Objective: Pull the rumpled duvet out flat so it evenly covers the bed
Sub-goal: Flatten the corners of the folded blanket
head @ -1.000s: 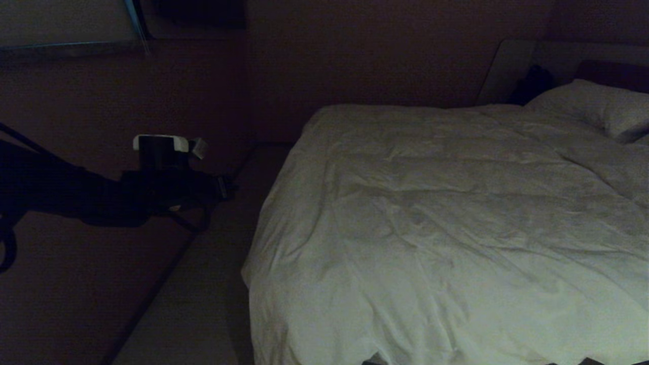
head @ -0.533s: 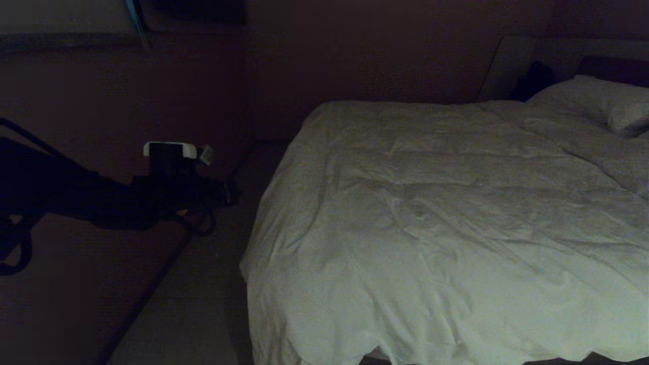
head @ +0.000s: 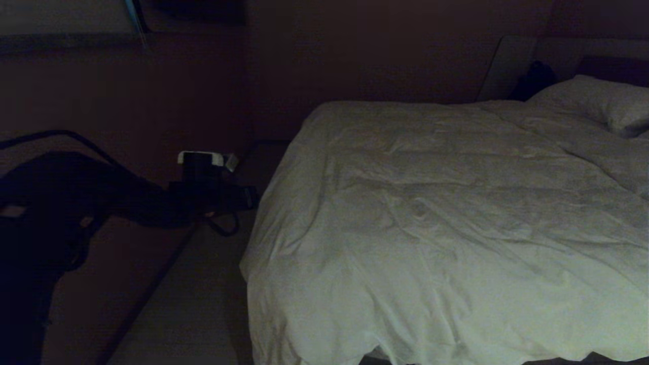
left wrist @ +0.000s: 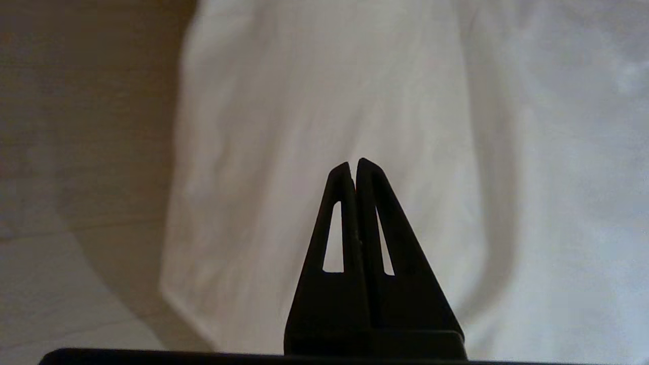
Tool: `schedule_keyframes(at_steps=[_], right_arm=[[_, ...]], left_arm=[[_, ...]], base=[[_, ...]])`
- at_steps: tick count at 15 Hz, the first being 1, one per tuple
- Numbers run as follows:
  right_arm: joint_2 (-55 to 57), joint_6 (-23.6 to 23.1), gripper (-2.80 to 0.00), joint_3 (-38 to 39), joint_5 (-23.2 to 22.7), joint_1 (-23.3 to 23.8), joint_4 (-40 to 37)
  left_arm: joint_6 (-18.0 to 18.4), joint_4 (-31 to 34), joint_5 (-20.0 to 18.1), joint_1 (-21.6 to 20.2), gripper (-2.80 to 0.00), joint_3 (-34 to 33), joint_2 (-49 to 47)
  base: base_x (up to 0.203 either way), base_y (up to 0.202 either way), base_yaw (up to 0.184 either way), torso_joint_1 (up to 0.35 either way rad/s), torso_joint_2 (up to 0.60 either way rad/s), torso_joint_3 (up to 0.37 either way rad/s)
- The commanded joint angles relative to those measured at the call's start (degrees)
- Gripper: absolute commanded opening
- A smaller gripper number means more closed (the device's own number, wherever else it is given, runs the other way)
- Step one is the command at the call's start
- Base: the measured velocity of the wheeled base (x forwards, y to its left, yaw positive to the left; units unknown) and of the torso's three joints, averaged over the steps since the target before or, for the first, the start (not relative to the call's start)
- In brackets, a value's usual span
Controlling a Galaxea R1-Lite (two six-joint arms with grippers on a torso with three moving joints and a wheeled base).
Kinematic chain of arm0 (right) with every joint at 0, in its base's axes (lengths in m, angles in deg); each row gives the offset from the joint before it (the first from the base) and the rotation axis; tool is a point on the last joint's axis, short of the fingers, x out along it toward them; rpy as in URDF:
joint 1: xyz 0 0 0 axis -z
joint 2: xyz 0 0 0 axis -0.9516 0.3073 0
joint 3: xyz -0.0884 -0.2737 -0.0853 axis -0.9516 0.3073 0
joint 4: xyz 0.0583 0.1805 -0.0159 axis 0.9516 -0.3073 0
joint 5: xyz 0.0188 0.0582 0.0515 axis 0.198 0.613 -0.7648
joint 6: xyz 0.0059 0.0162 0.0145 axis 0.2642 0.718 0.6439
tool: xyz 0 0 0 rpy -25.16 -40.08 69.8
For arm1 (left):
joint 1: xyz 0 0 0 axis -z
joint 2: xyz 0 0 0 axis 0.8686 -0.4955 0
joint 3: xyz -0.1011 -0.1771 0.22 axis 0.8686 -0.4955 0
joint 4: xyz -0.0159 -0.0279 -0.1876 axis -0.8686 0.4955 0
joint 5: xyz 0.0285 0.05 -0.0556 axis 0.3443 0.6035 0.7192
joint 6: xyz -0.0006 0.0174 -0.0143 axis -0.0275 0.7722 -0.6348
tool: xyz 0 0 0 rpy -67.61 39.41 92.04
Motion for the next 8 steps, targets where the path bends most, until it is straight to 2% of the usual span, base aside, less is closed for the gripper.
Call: schedule_keyframes(at_steps=[1, 5, 8], right_arm=[[0.0, -0.03, -2.8, 0.01, -0.01, -0.01, 0.0], [0.0, -0.03, -2.8, 0.01, -0.01, -0.01, 0.0], [0.0, -0.03, -2.8, 0.01, -0.01, -0.01, 0.0]], left_arm=[[0.16, 0.74, 0.07, 1.02, -2.8, 4.17, -6.64], [2.06, 3.53, 0.23, 1.1, -2.8, 6.02, -9.05], [2.28, 7.7, 0.28, 1.24, -2.8, 10.49, -10.54]], base=[[0.0, 0.0, 0.0, 0.0, 0.0, 0.0], [0.0, 0.0, 0.0, 0.0, 0.0, 0.0], [0.0, 0.0, 0.0, 0.0, 0.0, 0.0]])
